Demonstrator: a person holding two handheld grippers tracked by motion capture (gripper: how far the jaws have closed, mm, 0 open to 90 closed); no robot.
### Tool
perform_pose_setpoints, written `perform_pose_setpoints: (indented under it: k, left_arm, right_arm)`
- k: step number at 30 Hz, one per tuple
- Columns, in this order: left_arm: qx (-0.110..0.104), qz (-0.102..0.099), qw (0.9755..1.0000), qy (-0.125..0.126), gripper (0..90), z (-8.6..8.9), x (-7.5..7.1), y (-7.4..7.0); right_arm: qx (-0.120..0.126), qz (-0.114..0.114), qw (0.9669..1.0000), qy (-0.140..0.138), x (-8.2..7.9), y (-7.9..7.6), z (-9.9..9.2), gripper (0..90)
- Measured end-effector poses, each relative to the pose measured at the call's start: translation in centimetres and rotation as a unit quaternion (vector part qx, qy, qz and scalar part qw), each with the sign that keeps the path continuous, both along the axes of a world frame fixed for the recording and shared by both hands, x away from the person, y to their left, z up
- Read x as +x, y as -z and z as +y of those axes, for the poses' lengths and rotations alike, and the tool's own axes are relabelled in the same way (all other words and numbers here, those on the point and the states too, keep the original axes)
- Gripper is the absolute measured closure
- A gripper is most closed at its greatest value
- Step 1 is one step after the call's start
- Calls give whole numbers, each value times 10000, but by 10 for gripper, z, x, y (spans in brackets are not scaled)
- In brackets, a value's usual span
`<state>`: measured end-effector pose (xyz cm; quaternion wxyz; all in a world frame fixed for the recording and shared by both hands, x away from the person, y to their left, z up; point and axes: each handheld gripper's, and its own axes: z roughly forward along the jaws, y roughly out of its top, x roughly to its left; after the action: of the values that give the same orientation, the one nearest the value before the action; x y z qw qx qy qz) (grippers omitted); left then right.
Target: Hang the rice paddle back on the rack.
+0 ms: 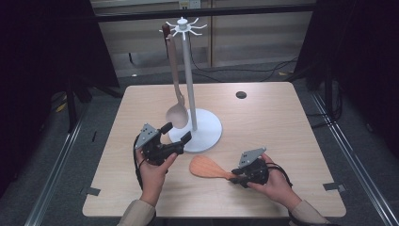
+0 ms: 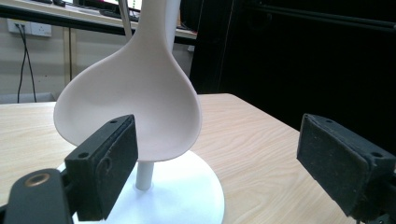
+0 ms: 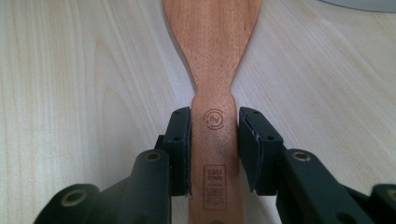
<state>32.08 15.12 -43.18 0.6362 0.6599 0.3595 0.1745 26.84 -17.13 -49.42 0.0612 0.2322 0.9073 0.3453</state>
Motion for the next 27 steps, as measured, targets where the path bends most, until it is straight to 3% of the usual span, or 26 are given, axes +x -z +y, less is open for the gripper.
perform_pose_setpoints:
  k: [9,12,13,15,16,23,27]
  left_arm:
    - [-17,31,10000,-9,123,-1,-1,1]
    - [-15,53,10000,-12,124,0,0,1]
    - [-33,45,10000,4,124,0,0,1]
    - [-3,51,10000,-24,124,-1,1,1]
    - [-26,35,10000,2,124,-1,1,1]
    - [57,93,9998,146,125,-6,3,4]
    - [80,94,9996,239,124,-11,4,4]
  right_arm:
    - [69,-97,9995,-308,-2,2,21,665]
    - [115,-80,9997,-189,-1,3,21,657]
    - [138,-75,9997,-171,0,3,20,629]
    - [28,-80,10000,43,-1,2,16,451]
    - [10,-78,10000,53,-1,2,12,413]
    - [-132,-49,9996,254,-6,2,-17,349]
    - [-266,-95,9978,598,-6,0,-33,350]
